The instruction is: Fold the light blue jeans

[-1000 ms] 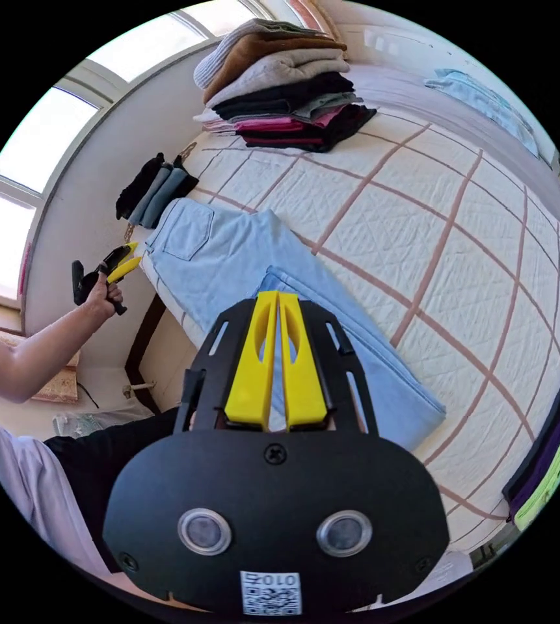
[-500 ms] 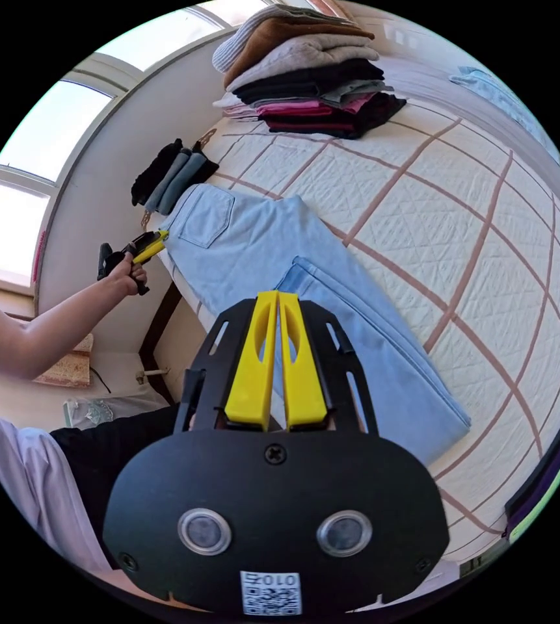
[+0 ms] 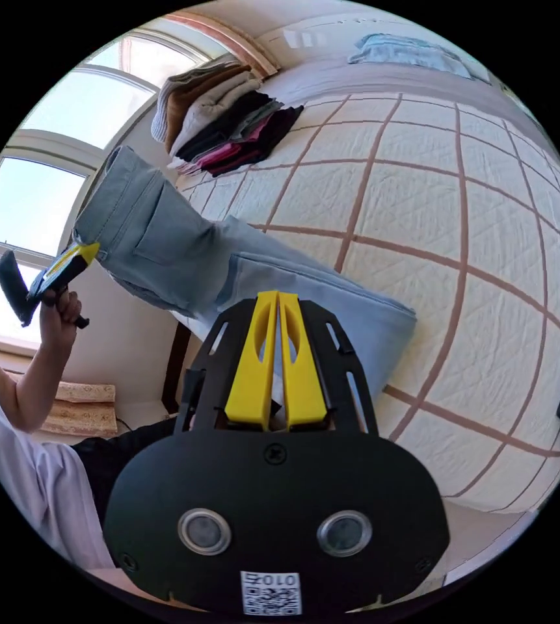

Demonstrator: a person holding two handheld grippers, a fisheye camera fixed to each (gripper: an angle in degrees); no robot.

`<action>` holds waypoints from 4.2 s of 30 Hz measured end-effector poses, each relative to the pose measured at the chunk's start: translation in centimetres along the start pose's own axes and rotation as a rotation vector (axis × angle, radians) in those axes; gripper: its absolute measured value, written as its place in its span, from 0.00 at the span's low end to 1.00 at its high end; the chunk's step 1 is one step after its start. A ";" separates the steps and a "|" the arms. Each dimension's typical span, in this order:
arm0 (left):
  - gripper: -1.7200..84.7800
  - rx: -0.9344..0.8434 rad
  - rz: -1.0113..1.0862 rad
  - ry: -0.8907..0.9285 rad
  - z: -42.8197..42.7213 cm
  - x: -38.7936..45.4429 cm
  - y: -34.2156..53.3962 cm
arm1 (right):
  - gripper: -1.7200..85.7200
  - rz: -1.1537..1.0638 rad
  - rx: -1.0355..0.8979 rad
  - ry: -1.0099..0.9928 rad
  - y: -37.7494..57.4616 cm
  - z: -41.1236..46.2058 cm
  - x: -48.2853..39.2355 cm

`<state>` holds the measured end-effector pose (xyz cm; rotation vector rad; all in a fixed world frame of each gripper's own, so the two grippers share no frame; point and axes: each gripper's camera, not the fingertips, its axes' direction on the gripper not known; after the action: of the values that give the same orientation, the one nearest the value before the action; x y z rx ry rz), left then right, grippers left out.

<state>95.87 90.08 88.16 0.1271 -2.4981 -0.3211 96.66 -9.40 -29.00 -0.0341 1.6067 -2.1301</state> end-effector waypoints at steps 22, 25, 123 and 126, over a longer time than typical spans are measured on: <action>0.17 -0.458 -0.339 0.181 14.2 -1.8 4.1 | 0.11 0.350 -0.133 -0.128 2.1 5.8 9.5; 0.17 -0.558 -0.289 0.224 16.3 -1.3 5.6 | 0.08 0.294 -0.159 -0.038 1.2 5.4 7.9; 0.09 -0.438 -0.523 0.811 36.3 -19.3 14.5 | 0.13 0.381 -0.254 -0.282 9.4 -3.8 12.3; 0.07 -0.438 -0.474 0.784 37.4 -17.5 12.9 | 0.09 0.336 -0.294 -0.240 9.3 -6.0 11.5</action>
<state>87.85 112.89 52.29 0.5503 -1.5599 -0.8221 87.99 -10.28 -42.34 -0.1021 1.6361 -1.5661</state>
